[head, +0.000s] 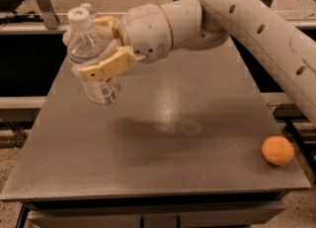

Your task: Pick blue plastic bottle

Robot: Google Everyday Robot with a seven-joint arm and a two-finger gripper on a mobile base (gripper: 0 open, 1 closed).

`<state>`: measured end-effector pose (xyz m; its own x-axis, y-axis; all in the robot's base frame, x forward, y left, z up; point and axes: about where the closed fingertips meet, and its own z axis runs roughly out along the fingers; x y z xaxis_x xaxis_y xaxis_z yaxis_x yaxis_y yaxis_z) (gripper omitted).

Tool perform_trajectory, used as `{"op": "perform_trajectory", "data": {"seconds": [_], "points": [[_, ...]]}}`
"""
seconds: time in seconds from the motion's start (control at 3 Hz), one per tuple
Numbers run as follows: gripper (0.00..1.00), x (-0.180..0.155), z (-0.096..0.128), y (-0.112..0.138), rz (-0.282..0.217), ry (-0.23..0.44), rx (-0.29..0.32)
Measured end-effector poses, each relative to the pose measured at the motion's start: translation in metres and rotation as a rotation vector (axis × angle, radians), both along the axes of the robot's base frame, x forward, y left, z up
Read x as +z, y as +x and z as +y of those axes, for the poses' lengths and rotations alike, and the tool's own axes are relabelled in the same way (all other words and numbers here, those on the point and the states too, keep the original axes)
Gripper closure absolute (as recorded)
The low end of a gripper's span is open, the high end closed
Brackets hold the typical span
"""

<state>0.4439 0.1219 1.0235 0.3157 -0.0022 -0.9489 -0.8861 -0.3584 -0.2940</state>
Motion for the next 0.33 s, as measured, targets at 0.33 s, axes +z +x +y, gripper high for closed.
{"op": "perform_trajectory", "data": {"seconds": [0.33], "points": [[1.00, 0.0037, -0.0003, 0.0009, -0.006, 0.005, -0.002]]}}
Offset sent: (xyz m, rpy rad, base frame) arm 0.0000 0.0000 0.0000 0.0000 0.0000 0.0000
